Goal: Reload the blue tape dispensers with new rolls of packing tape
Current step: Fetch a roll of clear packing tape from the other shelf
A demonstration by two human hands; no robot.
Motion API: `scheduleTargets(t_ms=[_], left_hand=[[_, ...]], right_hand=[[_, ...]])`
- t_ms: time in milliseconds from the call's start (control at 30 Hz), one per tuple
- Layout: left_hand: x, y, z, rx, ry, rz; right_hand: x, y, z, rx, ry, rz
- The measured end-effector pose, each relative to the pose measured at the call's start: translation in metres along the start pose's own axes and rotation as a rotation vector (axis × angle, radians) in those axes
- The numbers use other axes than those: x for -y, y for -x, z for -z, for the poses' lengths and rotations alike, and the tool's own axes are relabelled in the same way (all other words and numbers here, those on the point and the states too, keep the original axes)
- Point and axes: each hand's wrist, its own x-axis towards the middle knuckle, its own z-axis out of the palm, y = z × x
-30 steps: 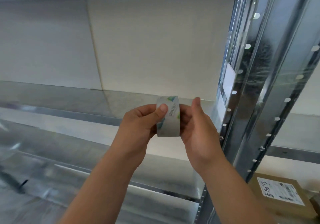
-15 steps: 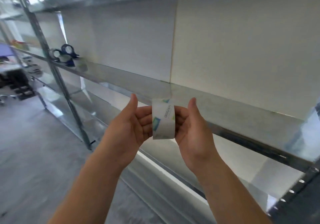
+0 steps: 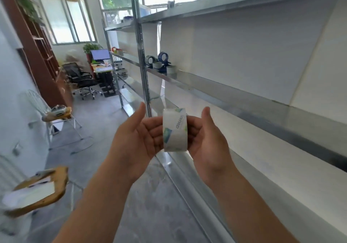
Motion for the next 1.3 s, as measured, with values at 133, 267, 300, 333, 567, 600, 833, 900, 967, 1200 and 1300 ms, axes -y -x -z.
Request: scheduleTargets(t_ms=[133,267,300,333,567,600,833,900,967,1200,1300], left_hand=[[-0.019,0.001,0.062,-0.053,0.015,-0.024],[-0.037,0.002,0.116,-0.121,0.017,-0.04],[-0.042,0.002,0.128,-0.134,0.017,-0.047],[-0.046,0.001,0.138,-0.147,0.018,-0.049],[-0.068,-0.021,0.194,-0.222,0.005,-0.07],[-0.07,-0.026,0.202,-0.229,-0.006,-0.069],[-0.081,-0.085,0.252,-0.325,-0.054,-0.078],[-0.084,-0.11,0.267,-0.345,-0.048,-0.087],[-0.09,-0.138,0.281,-0.366,-0.038,-0.09],[-0.108,-0.241,0.323,-0.487,-0.055,-0.087],[-0.112,-0.271,0.342,-0.506,-0.057,-0.083]], right_hand=[[-0.033,-0.03,-0.055,0.055,-0.03,-0.068],[-0.062,-0.058,-0.105,0.088,-0.05,-0.106],[-0.069,-0.065,-0.116,0.093,-0.051,-0.117],[-0.075,-0.071,-0.125,0.099,-0.047,-0.126],[-0.106,-0.122,-0.169,0.141,-0.032,-0.168],[-0.111,-0.13,-0.173,0.148,-0.028,-0.172],[-0.149,-0.21,-0.195,0.186,0.0,-0.185],[-0.16,-0.241,-0.2,0.194,0.005,-0.193],[-0.168,-0.274,-0.206,0.212,0.0,-0.203],[-0.194,-0.396,-0.219,0.241,-0.004,-0.246],[-0.207,-0.434,-0.228,0.235,-0.012,-0.262]])
